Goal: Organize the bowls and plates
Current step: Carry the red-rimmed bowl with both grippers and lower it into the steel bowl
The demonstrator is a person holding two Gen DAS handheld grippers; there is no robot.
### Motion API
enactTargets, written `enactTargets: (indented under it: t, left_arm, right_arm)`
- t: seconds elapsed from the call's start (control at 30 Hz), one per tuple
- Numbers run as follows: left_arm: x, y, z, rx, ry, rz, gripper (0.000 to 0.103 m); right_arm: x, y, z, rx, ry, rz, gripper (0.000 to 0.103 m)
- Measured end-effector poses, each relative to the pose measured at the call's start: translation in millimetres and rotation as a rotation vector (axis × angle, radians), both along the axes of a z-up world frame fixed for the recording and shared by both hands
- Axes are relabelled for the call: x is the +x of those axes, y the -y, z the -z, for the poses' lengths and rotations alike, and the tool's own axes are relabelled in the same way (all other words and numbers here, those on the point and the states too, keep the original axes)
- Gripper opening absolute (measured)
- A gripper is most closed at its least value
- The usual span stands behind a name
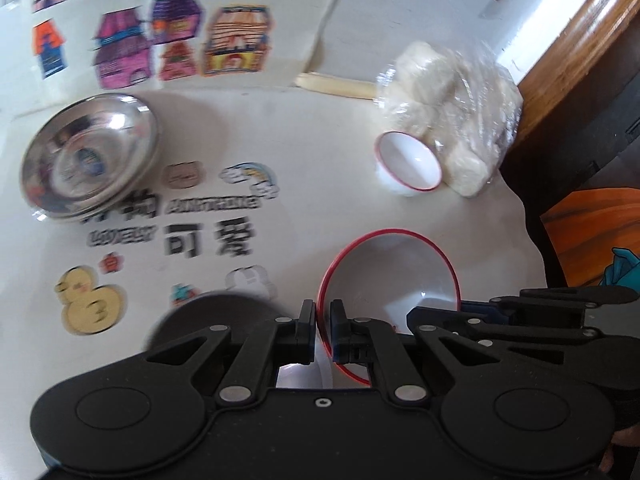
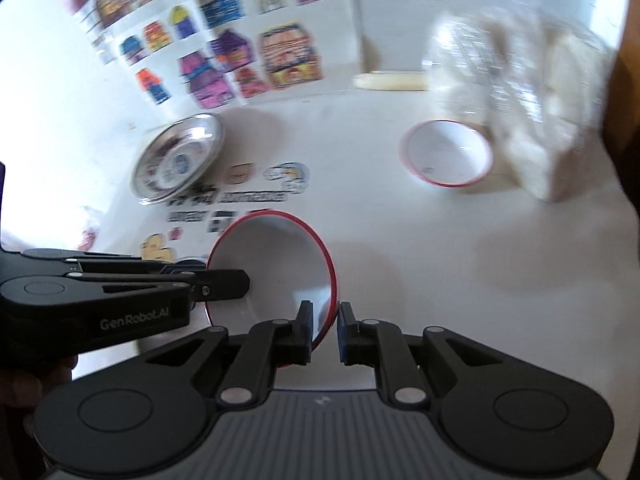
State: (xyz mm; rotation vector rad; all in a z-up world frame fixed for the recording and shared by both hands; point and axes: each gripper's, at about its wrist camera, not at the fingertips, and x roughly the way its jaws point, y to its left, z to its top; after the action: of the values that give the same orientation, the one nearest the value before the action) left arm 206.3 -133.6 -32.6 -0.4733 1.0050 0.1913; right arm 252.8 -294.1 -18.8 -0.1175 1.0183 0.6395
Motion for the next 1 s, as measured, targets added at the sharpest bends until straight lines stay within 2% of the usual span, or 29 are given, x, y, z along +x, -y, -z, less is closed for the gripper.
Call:
enactTargets:
  t: [0.33,0.5,0.63,1.0]
  left_arm:
    - [-45.3,-48.1,4.3,-0.059,-0.047,0.010,0.006]
    - [-48.2,-58.1,12.8,-0.073,-0.067,0.050,0.007]
    - [-48.8,-62.0,24.6,-0.101,-0.121,0.055,0.007]
    - [-40.0,-69.2,36.3,-0.101,-0.198,0.026,0.007]
  right_arm:
    - [-27.6,-60.6,2.6,-0.046,-0.049,-0.076,0.014]
    - [-36.5,-75.6,10.5,-0.080,-0.078,-0.030,0.014]
    - [-39.7,-80.7,17.7,-0.106,-0.104,-0.018,0.014]
    - [-23.9,-93.3,31.0,-0.122,-0.144,-0.067,0.014]
